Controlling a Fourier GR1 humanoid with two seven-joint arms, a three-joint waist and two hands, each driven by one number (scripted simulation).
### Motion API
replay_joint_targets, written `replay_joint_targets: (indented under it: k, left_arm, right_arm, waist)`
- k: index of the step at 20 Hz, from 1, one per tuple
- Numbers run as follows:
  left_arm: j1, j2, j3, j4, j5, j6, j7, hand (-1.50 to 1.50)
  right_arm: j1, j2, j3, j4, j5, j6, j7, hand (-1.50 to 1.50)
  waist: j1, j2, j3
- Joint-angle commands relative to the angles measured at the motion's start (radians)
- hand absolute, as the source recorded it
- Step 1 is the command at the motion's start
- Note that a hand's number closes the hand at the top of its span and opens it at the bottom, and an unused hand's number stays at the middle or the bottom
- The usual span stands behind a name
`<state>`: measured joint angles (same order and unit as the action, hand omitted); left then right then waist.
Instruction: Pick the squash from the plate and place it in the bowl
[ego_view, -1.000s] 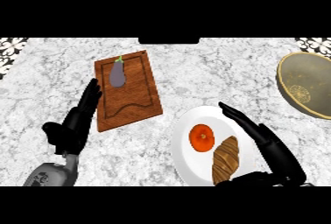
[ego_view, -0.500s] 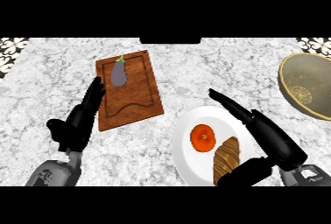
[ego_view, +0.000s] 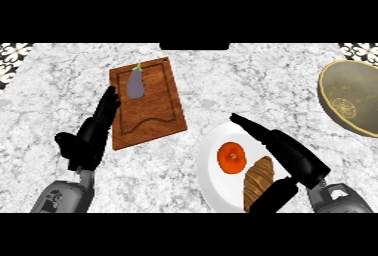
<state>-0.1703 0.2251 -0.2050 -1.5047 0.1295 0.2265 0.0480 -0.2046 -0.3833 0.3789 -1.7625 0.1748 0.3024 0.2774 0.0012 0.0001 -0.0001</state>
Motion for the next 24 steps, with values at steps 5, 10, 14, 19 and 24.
replay_joint_targets:
  k: [5,10,14,19,24]
  left_arm:
    - [0.093,-0.024,0.016,-0.103,-0.048,-0.040,0.014,0.00]
    - [0.014,-0.029,0.083,-0.013,-0.030,-0.078,0.009,0.00]
    - [0.029,-0.088,0.035,-0.031,-0.113,-0.030,0.046,0.00]
    - [-0.030,-0.056,0.119,-0.062,-0.053,-0.108,0.092,0.00]
    - [0.014,-0.124,0.074,-0.090,-0.125,-0.070,0.111,0.00]
  right_arm:
    - [0.033,0.069,-0.063,0.022,0.015,0.097,-0.040,-1.50]
    - [0.049,0.089,-0.128,0.129,-0.019,0.124,-0.204,-1.50]
    - [0.133,0.101,-0.142,0.047,-0.017,0.156,-0.197,-1.50]
    - [0.106,0.155,-0.151,0.066,-0.029,0.182,-0.121,-1.50]
    - [0.063,0.201,-0.181,0.133,-0.018,0.207,-0.116,-1.50]
  waist:
    - [0.001,-0.001,0.000]
    - [-0.001,0.000,0.000]
    - [-0.002,-0.001,0.000]
    - [-0.001,-0.001,0.000]
    - [0.000,0.000,0.000]
